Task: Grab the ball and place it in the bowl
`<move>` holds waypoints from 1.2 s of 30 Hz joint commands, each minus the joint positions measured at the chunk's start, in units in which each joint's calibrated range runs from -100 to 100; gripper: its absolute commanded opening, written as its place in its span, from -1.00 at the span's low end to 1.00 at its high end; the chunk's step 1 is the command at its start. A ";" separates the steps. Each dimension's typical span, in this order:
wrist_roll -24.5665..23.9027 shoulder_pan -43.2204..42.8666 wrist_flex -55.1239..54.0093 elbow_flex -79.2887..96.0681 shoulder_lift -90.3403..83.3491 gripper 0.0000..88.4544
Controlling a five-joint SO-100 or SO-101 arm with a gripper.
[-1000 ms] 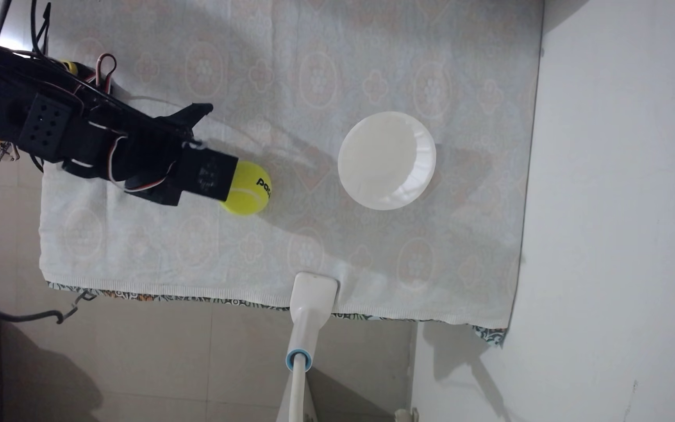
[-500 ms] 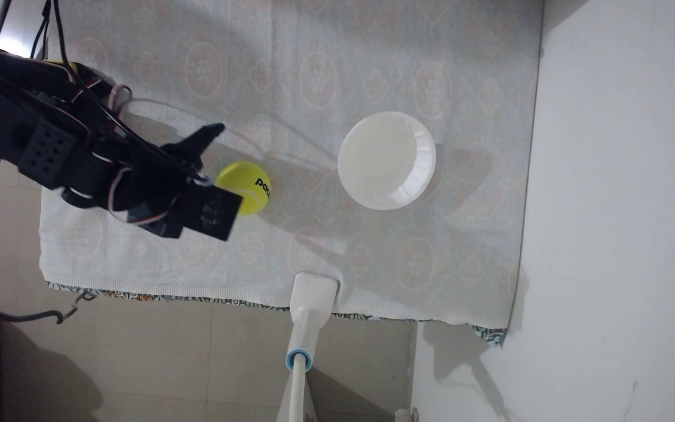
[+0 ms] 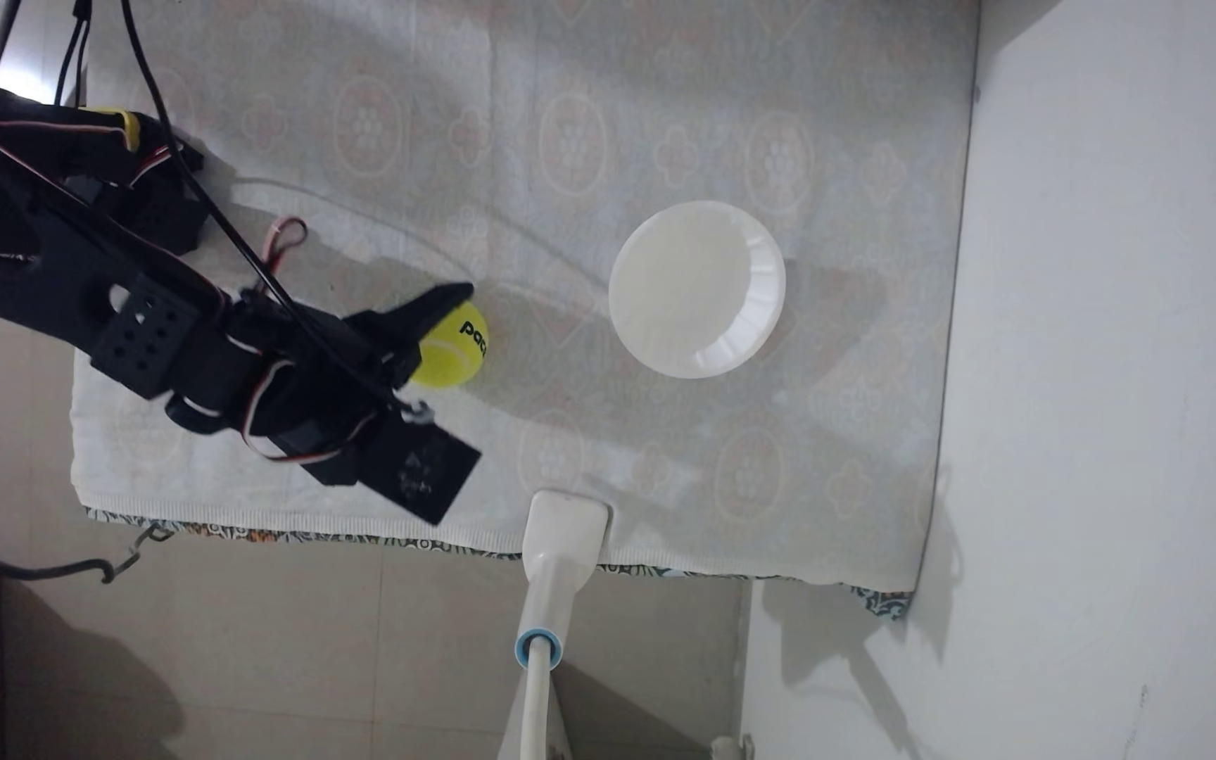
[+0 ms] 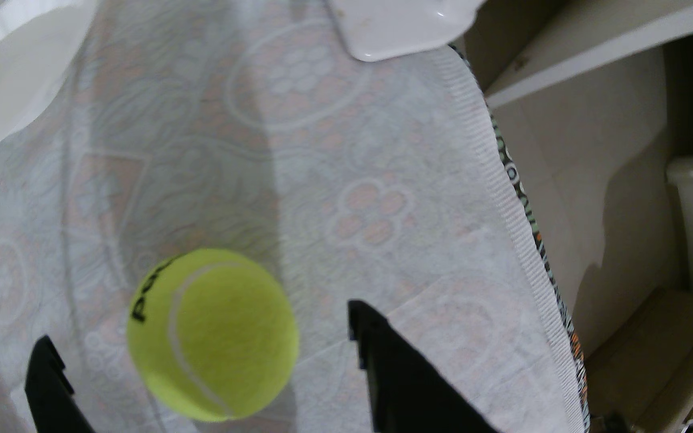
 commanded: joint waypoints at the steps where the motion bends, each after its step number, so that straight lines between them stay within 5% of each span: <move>1: -0.73 1.61 -2.27 -4.88 2.55 0.11; 36: -1.32 -2.35 -7.52 -1.79 8.35 -0.08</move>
